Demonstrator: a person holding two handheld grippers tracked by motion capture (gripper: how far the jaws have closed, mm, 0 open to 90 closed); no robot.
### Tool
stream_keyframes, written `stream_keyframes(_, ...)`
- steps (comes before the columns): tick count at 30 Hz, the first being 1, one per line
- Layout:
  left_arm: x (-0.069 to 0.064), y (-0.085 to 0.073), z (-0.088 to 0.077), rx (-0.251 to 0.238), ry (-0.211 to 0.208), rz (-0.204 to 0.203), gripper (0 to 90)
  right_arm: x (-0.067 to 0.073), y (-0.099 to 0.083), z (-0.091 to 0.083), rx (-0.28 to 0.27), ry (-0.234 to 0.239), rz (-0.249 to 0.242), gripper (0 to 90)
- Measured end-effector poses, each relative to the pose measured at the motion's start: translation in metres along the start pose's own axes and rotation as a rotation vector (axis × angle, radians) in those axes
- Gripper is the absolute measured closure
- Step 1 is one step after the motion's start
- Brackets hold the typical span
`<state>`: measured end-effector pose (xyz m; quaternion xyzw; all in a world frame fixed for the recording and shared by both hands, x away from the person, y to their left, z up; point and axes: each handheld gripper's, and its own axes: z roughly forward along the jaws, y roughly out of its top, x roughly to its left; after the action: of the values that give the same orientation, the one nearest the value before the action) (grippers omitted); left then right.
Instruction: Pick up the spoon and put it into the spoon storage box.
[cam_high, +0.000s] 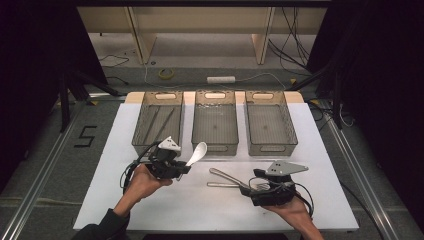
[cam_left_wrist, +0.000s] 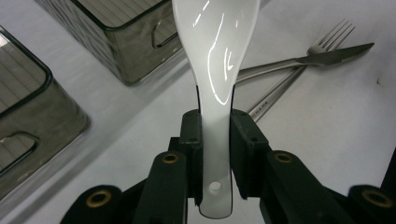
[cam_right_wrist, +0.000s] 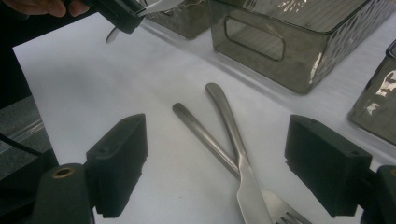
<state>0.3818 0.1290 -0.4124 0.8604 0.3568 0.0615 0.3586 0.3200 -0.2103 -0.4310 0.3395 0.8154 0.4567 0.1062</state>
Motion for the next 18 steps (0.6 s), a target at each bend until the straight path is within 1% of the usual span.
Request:
stream_keyframes(1, 0.001, 0.002, 0.001, -0.002, 0.003, 0.002, 75.5, 0.000, 0.000, 0.000, 0.001, 0.000, 0.002, 22.2)
stream_keyframes(3, 0.002, 0.006, 0.002, -0.013, 0.001, -0.010, 75.5, 0.000, 0.000, 0.000, 0.002, 0.000, 0.003, 22.2)
stream_keyframes(6, 0.006, 0.012, 0.004, -0.018, 0.008, -0.010, 75.5, -0.001, 0.000, 0.000, 0.001, 0.001, 0.002, 22.2)
stream_keyframes(7, 0.006, 0.014, 0.004, -0.022, 0.008, -0.018, 75.5, -0.001, 0.000, 0.000, 0.002, 0.000, 0.001, 22.2)
stream_keyframes(14, 0.013, 0.030, 0.006, -0.055, 0.016, -0.034, 75.5, -0.001, 0.000, 0.000, 0.002, 0.000, 0.005, 22.2)
stream_keyframes(17, 0.016, 0.036, 0.006, -0.058, 0.021, -0.035, 75.5, -0.002, 0.000, 0.000, 0.002, 0.001, 0.008, 22.2)
stream_keyframes(18, 0.016, 0.037, 0.006, -0.065, 0.023, -0.044, 75.5, -0.002, 0.000, 0.000, 0.003, 0.002, 0.010, 22.2)
